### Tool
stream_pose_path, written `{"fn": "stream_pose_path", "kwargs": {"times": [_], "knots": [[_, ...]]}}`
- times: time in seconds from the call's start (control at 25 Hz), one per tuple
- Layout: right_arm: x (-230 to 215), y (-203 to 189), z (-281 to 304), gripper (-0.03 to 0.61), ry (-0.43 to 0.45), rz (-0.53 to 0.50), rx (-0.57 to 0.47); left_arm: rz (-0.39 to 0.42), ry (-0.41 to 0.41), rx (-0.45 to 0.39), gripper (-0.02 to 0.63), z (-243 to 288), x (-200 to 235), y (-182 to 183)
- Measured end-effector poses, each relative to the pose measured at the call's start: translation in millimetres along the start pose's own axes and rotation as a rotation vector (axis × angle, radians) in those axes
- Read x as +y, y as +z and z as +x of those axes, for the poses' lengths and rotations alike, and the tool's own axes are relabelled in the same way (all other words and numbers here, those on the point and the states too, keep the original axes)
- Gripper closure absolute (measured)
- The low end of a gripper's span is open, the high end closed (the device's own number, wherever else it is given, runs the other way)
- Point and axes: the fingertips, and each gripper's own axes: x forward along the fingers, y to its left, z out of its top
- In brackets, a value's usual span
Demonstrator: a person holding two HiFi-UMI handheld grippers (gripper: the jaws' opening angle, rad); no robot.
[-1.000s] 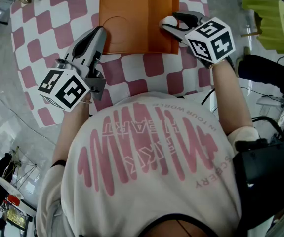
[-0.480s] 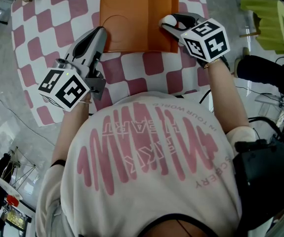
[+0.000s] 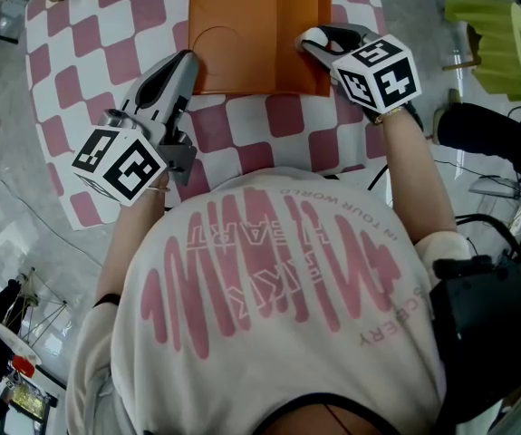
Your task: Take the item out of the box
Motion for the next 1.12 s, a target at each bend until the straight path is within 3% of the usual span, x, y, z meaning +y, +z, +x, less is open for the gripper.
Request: {"fn": "stream_pose_path", "kwargs": {"times": [1.12], "knots": [[1.0,-3.9,0.4,0.430,-0.025,-0.010,0.074,0.008,0.009,-0.031,0.606,-1.5,-2.1,7.4]]}}
